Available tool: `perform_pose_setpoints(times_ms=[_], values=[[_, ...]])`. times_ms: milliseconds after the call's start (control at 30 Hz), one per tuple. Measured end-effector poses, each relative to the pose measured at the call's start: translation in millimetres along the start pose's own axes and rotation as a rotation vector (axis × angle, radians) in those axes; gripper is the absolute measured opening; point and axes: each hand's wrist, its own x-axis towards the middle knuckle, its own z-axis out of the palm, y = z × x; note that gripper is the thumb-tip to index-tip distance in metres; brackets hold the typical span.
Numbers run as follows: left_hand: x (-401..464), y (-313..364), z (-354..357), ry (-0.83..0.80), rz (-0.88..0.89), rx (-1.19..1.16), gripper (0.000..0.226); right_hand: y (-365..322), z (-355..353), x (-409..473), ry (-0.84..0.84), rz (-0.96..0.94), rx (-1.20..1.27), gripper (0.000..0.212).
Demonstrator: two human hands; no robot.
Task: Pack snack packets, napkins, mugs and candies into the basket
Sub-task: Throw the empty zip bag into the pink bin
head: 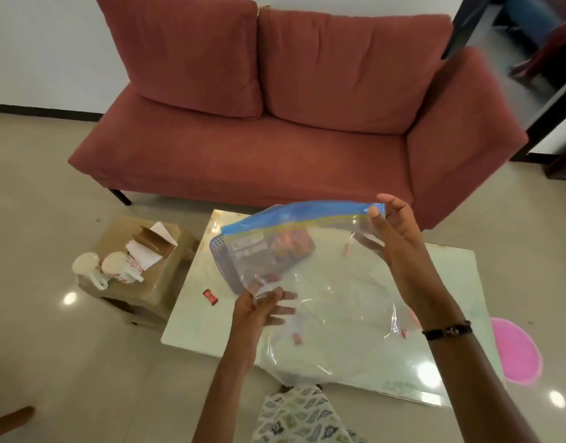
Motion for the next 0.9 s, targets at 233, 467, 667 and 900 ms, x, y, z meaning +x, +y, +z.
perform_pose_setpoints(times_ms=[233,467,667,900], values=[[14,-12,10,-0.178,-0.116,0.134,0.010,86,-61,-46,-0.321,0.506,-0.109,0.082],[23,-72,32,-0.328,-0.371,0.212,0.012,146,-116,-89,-0.151,0.627,-0.166,0.038],[33,-132,109,-0.269,-0.510,0.229,0.015,173,-205,-117,0.130,0.544,0.060,0.036],[35,-217,263,-0.197,-0.774,-0.087,0.033,225,-354,-146,0.457,0.515,-0.023,0.044]])
